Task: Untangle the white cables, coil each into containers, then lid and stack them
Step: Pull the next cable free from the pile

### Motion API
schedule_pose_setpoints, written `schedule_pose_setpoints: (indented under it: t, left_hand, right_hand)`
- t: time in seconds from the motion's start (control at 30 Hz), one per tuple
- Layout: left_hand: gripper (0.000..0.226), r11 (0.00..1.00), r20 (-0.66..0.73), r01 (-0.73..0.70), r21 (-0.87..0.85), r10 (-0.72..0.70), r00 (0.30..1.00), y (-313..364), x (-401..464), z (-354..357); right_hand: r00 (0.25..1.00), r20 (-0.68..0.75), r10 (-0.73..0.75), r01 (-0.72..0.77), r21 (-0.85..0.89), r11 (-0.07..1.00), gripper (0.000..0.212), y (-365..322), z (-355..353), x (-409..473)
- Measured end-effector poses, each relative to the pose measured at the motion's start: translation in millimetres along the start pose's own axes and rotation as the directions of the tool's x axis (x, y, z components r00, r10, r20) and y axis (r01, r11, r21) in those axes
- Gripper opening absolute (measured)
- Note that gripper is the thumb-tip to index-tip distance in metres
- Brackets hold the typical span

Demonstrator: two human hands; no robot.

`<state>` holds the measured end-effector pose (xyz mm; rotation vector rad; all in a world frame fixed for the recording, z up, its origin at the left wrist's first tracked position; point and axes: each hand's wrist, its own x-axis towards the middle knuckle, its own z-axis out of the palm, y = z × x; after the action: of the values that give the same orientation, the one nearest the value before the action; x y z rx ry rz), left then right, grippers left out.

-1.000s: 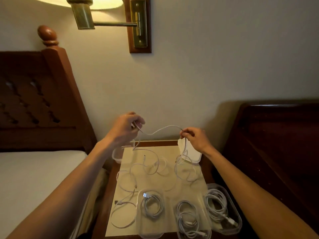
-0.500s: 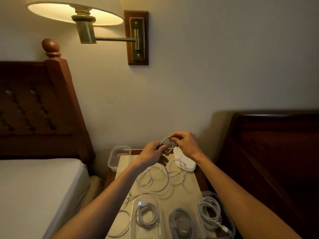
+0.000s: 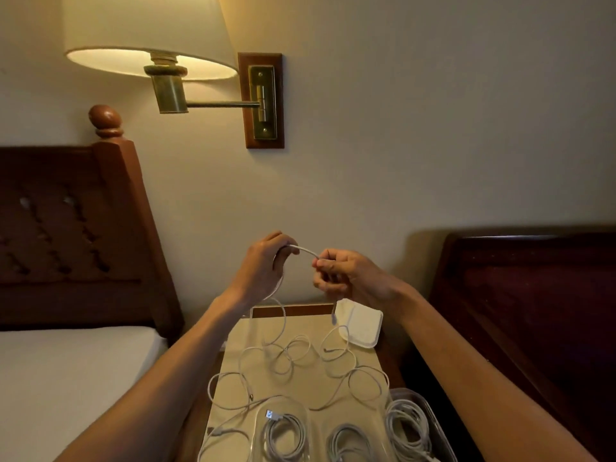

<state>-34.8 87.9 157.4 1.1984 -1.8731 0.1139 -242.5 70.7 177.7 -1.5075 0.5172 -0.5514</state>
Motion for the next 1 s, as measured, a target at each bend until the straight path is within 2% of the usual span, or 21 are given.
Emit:
schedule_pose_setpoints:
  t: [0.2,0.33,0.47,0.6,0.67,0.7,0.77,0.8,0.83,0.87,0.9,0.93,0.97,1.0]
  left_hand:
    - [0.019,0.999,-0.140,-0.025,0.023,0.028,0.990,18.4,28.9,-24.8]
    - [0.019,0.996,-0.216,-0.057,0.071,0.071,0.974,22.6,50.0,-45.0]
    - [0.021,0.999,-0.318,0.005,0.053,0.012,0.948,25.0,72.9,-61.8]
    - [0.021,0.993,-0.262,0.120,0.004,-0.115,0.958,22.9,74.9,-56.2]
    - [0.023,0.978,-0.164,0.179,-0.104,-0.195,0.967,20.2,68.9,-46.4]
    - [0.021,0.967,-0.118,0.192,-0.167,-0.213,0.970,18.6,66.5,-42.2]
    - [0.019,0.922,-0.068,0.218,-0.320,-0.251,0.965,22.9,65.7,-41.7]
    - [0.019,0.881,-0.045,0.240,-0.408,-0.282,0.958,28.8,68.7,-45.5]
    - [0.021,0.841,-0.019,0.268,-0.469,-0.313,0.950,36.7,73.5,-51.7]
    - [0.023,0.812,0.007,0.297,-0.503,-0.340,0.941,44.2,79.2,-59.0]
    - [0.024,0.791,0.020,0.322,-0.521,-0.365,0.931,52.2,84.8,-65.9]
    - [0.025,0.766,0.024,0.338,-0.546,-0.389,0.921,59.2,90.5,-72.5]
    - [0.026,0.739,0.029,0.348,-0.577,-0.407,0.913,65.5,96.8,-76.9]
    - [0.027,0.713,0.033,0.355,-0.604,-0.422,0.906,71.3,103.2,-80.9]
  right_hand:
    - [0.998,0.040,0.049,-0.047,-0.042,0.998,0.029,-33.2,-0.9,-4.9]
    - [1.000,0.023,0.001,0.000,-0.031,1.000,0.037,-53.0,-3.9,-11.9]
    - [0.999,-0.003,-0.054,0.054,-0.019,0.998,0.041,-85.1,-1.3,-22.9]
    - [0.975,-0.107,-0.195,0.201,0.050,0.978,0.040,-124.5,4.3,-28.0]
    - [0.946,-0.184,-0.268,0.279,0.037,0.960,0.039,-145.6,4.1,-29.6]
    - [0.927,-0.240,-0.288,0.291,-0.023,0.957,0.040,-153.6,1.1,-29.0]
    - [0.849,-0.398,-0.348,0.237,-0.303,0.923,0.039,-160.4,-15.4,-20.8]
    - [0.766,-0.482,-0.426,0.135,-0.527,0.839,0.037,-157.6,-26.7,-14.4]
    - [0.645,-0.537,-0.543,-0.039,-0.733,0.679,0.031,-151.1,-36.2,-8.8]
    - [0.529,-0.540,-0.654,-0.227,-0.833,0.505,0.024,-140.4,-44.4,-2.0]
    - [0.424,-0.500,-0.755,-0.322,-0.862,0.391,0.027,-127.9,-46.6,3.7]
    - [0.328,-0.426,-0.843,-0.294,-0.894,0.338,0.033,-116.2,-41.0,9.0]
    - [0.252,-0.382,-0.889,-0.187,-0.921,0.343,0.033,-106.5,-27.9,11.6]
    - [0.222,-0.408,-0.886,-0.052,-0.912,0.407,0.029,-98.8,-11.1,14.9]
